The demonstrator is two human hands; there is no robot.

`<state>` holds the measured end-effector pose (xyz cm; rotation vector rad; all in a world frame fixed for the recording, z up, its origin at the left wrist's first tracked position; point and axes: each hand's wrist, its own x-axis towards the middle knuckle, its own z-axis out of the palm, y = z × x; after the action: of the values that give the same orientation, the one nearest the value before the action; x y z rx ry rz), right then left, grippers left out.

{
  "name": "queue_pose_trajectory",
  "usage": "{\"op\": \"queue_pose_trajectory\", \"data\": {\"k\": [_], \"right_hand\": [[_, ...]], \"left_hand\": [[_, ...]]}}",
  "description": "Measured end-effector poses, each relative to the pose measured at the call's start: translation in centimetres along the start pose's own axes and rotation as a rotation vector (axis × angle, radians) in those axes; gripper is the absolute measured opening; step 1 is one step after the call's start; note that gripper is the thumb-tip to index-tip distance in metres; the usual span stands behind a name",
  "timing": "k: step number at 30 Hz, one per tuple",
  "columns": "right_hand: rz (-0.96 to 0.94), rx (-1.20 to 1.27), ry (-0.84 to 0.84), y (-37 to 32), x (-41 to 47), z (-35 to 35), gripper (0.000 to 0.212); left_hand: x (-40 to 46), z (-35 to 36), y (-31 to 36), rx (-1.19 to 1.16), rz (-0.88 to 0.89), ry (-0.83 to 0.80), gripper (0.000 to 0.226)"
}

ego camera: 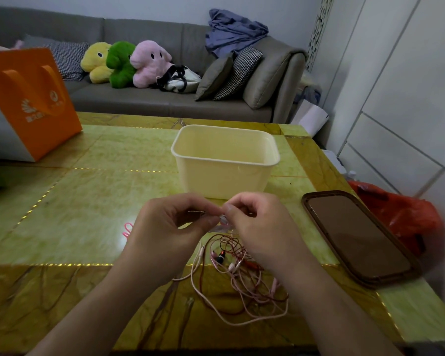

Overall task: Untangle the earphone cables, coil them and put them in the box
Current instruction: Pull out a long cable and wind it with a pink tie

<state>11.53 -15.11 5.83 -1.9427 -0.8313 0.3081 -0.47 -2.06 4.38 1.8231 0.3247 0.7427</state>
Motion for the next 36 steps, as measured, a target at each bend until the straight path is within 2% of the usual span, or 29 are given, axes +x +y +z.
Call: {"op": "queue_pose_trajectory", "data": {"k": [4, 8, 12, 15, 24, 29, 31, 33, 34, 36], "right_hand": [[0.005, -0.044, -0.046, 0.2, 0.1, -0.4, 0.022], [-0.007, -0.049, 0.002, 0.0, -0.4, 0.0, 0.021], [0.03, 0.137, 0.069, -0.2, -0.8, 0.7, 0.021], [-0.016, 0.151, 0.132, -0.2, -0.8, 1.0, 0.021], [-0.098, 0.132, 0.116, -0.1, -0.9, 1.2, 0.021], [-0.101, 0.142, 0.051, 0.2, -0.3, 0.8, 0.017], [-0.005, 0.347, -0.058, 0.2, 0.3, 0.3, 0.013], [0.086, 0.567, -0.174, 0.5, 0.7, -0.3, 0.022], [0.095, 0.599, -0.197, 0.7, 0.9, -0.6, 0.026], [0.053, 0.498, -0.183, 1.2, 0.9, -1.2, 0.029]], "left_hand": [[0.0, -0.1, 0.1, 0.043, -0.002, -0.011, 0.029], [0.1, 0.1, 0.1, 0.042, -0.021, 0.01, 0.026], [0.2, 0.0, -0.1, -0.005, -0.089, 0.018, 0.022], [0.0, 0.2, -0.3, 0.006, -0.134, -0.01, 0.021], [0.1, 0.5, 0.1, -0.065, -0.277, -0.049, 0.014], [-0.1, 0.2, 0.1, -0.093, -0.304, -0.104, 0.016], [-0.1, 0.3, 0.0, -0.121, -0.331, -0.092, 0.011], [-0.1, 0.3, 0.1, -0.144, -0.352, -0.084, 0.008], [-0.1, 0.3, 0.1, -0.152, -0.358, -0.083, 0.007], [-0.1, 0.2, 0.1, -0.174, -0.37, -0.092, 0.008]]}}
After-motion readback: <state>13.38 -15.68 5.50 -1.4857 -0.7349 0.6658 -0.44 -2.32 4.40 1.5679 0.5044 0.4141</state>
